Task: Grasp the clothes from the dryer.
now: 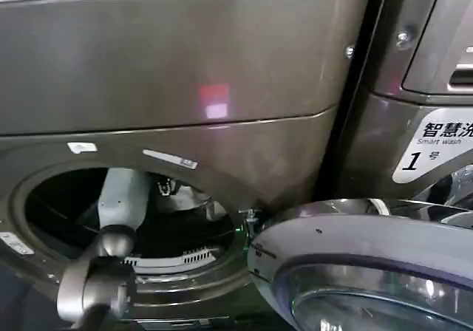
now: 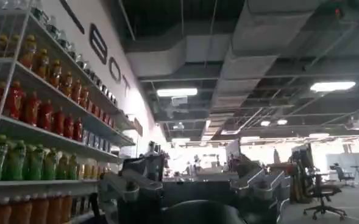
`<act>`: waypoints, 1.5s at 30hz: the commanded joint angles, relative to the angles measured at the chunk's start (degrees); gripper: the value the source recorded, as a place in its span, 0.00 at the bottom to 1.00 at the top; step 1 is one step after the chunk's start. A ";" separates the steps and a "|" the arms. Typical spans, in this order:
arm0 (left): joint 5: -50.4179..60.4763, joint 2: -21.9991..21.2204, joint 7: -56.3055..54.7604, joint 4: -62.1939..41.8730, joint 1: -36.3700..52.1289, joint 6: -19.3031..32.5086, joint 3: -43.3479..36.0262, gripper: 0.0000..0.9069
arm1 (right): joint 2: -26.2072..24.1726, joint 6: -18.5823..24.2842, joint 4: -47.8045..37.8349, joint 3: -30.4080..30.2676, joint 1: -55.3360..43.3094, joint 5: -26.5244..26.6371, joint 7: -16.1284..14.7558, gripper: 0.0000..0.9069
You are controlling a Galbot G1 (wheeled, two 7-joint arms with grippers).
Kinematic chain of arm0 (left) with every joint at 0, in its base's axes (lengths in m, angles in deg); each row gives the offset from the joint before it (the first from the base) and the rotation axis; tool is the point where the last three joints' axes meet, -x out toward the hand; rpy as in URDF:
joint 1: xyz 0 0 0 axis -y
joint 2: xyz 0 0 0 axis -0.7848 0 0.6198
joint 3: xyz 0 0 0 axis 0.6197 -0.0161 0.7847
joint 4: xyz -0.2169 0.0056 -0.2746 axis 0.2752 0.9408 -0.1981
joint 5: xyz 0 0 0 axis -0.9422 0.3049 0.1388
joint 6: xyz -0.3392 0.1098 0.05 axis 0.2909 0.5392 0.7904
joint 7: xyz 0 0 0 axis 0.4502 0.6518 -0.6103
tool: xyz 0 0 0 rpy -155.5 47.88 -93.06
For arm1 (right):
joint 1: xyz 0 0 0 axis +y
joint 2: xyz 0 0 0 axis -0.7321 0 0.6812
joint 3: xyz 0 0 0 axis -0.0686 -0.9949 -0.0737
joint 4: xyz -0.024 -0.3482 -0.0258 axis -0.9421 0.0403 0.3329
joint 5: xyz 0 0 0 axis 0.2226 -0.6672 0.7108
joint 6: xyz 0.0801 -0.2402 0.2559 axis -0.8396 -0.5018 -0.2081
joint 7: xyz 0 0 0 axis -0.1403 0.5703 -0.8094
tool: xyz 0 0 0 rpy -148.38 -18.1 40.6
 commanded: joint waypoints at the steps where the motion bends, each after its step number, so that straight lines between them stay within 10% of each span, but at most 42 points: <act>1: -7.84 0.49 -2.53 -5.46 0.15 1.45 -0.58 1.00 | -0.01 0.02 0.19 -0.64 -0.45 -0.09 0.00 1.00; 14: -17.51 1.15 -4.53 -8.15 -0.62 5.39 -6.18 1.00 | -0.52 0.14 -0.45 -0.64 -0.04 0.07 0.02 1.00; 16: -17.96 1.28 -3.33 -8.13 -0.76 6.00 -6.20 0.14 | -0.71 0.08 -0.47 -0.46 0.00 0.10 0.02 1.00; 18: -18.08 1.35 -2.39 -7.83 -1.03 6.09 -6.10 0.00 | -0.76 0.03 -0.42 -0.34 0.07 0.14 0.02 1.00; 37: -18.73 1.93 -2.72 -1.85 -2.30 5.52 -5.60 0.00 | -0.59 -3.92 1.41 -1.08 -0.50 1.35 0.04 1.00; 45: -15.12 1.27 -5.02 4.42 -2.84 -3.06 -4.11 0.00 | 0.05 -3.45 2.39 -1.51 -0.54 1.61 -0.87 1.00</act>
